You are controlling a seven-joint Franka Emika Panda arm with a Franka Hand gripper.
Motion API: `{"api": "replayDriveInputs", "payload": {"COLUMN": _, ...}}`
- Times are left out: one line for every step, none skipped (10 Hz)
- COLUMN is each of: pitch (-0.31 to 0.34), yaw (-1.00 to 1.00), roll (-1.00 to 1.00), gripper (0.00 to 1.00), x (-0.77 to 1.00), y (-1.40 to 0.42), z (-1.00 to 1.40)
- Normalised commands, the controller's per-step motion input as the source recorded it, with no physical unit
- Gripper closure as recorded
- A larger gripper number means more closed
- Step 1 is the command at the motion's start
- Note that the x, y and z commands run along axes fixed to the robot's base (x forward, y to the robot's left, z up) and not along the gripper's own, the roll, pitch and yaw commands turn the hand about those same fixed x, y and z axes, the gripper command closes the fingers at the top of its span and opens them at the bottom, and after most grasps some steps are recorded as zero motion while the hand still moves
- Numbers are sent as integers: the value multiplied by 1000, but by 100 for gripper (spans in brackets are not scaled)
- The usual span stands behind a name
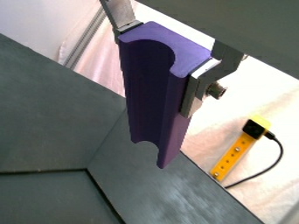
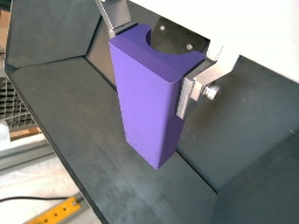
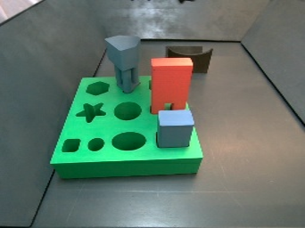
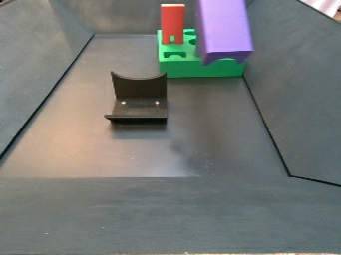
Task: Pick up the arch object. Move up. Place the arch object on the fixture. Regrasp the arch object. Rotate the arch object. Move to above the board. Insert the arch object.
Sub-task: Rotate the arch object.
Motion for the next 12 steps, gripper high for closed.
{"api": "replayDriveInputs", "payload": {"pitch": -5, "yaw": -69, "roll": -135, "gripper": 100, "x": -345, "y": 34, "z": 59}}
{"api": "replayDriveInputs", "payload": {"pitch": -93, "yaw": -1000, "roll": -998, "gripper": 100, "x": 0, "y": 0, "z": 0}}
{"api": "replayDriveInputs", "payload": {"pitch": -86, "yaw": -1000, "roll": -997, "gripper": 100, "x": 102, "y": 3, "z": -6}}
{"api": "replayDriveInputs", "payload": {"pitch": -20, "yaw": -1000, "roll": -988, "gripper": 100, "x": -9, "y": 63, "z": 40}}
{"api": "replayDriveInputs", "payload": {"pitch": 32, "yaw": -1000, "roll": -970, "gripper": 100, "x": -54, "y": 47, "z": 49}}
{"api": "replayDriveInputs", "payload": {"pitch": 86, "yaw": -1000, "roll": -959, "gripper": 100, "x": -37, "y": 37, "z": 40}}
{"api": "replayDriveInputs", "payload": {"pitch": 140, "yaw": -1000, "roll": -948, "gripper": 100, "x": -13, "y": 28, "z": 18}}
{"api": "replayDriveInputs", "payload": {"pitch": 196, "yaw": -1000, "roll": -939, "gripper": 100, "x": -5, "y": 22, "z": 13}}
{"api": "replayDriveInputs", "payload": {"pitch": 271, "yaw": -1000, "roll": -937, "gripper": 100, "x": -16, "y": 18, "z": 34}}
{"api": "replayDriveInputs", "payload": {"pitch": 329, "yaw": -1000, "roll": -939, "gripper": 100, "x": -28, "y": 13, "z": 47}}
{"api": "replayDriveInputs", "payload": {"pitch": 405, "yaw": -1000, "roll": -951, "gripper": 100, "x": -30, "y": 10, "z": 50}}
{"api": "replayDriveInputs", "payload": {"pitch": 460, "yaw": -1000, "roll": -972, "gripper": 100, "x": -22, "y": 15, "z": 51}}
